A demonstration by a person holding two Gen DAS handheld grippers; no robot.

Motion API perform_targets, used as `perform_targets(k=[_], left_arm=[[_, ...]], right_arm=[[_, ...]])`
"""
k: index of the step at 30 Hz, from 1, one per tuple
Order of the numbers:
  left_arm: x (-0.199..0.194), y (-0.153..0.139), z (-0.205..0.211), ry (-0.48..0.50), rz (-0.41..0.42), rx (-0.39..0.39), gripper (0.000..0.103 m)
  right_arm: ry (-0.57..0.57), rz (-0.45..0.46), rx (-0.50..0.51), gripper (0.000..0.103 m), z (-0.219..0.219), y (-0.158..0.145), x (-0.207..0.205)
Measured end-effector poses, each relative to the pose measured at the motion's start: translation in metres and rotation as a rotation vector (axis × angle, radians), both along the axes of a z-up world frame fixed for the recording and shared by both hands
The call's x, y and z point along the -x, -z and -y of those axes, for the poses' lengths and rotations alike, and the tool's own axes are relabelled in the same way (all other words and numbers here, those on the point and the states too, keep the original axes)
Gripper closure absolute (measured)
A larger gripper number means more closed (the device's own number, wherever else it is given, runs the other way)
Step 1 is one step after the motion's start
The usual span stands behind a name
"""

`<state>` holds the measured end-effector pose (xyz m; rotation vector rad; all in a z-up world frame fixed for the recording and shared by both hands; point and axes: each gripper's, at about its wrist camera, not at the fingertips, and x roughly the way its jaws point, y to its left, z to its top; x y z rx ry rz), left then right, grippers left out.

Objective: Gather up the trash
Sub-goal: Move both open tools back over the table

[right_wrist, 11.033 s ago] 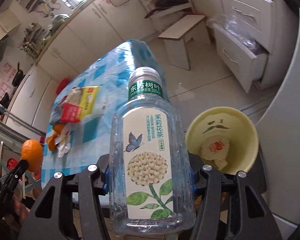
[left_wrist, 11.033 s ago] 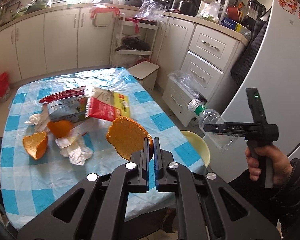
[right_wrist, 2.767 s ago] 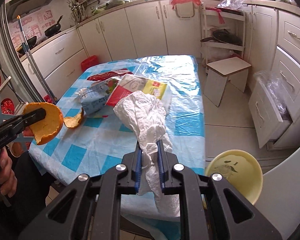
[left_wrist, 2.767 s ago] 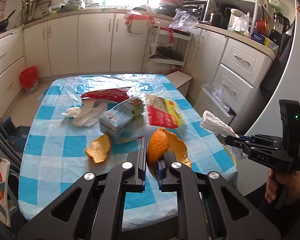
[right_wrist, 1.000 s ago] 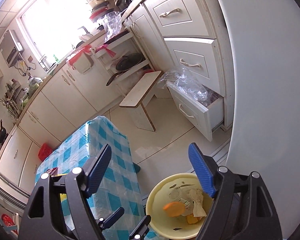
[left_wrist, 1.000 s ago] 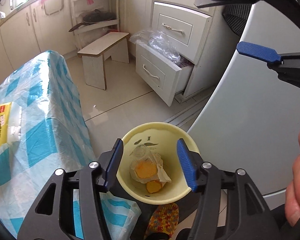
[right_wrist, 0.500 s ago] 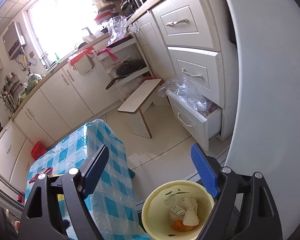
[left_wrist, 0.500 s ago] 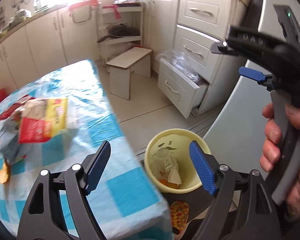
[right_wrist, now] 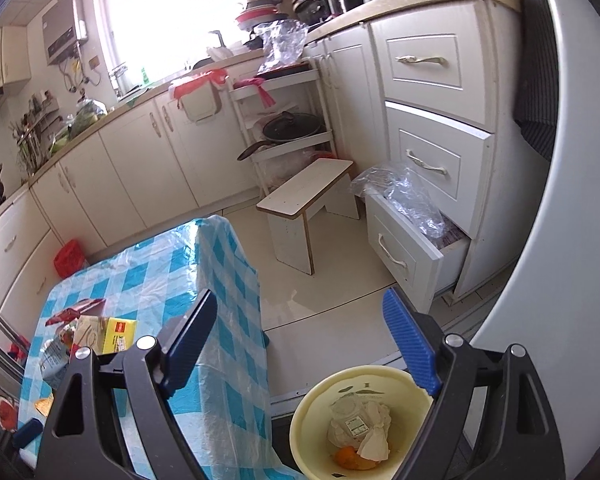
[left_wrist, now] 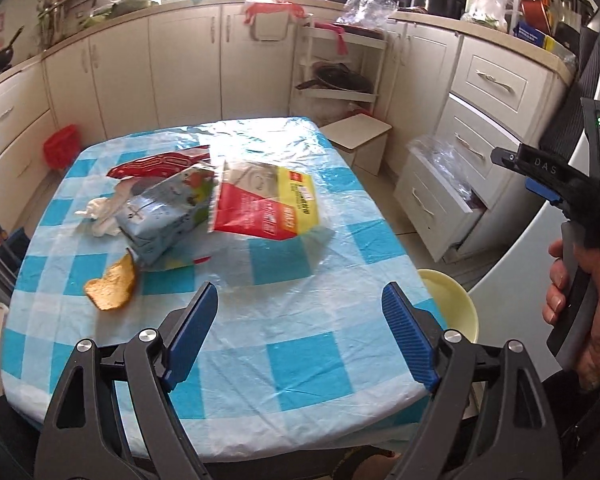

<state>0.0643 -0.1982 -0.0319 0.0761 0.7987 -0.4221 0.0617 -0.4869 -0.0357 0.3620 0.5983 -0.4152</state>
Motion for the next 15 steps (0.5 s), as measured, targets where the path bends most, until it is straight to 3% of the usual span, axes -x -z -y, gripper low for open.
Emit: perform_targets(k=[15], left_arm=[[-0.015, -0.013, -0.090, -0.173, 0.018, 0.024, 0.022]], right_arm=[[-0.067, -0.036, 0.052, 0.021, -0.035, 0.003, -0.020]])
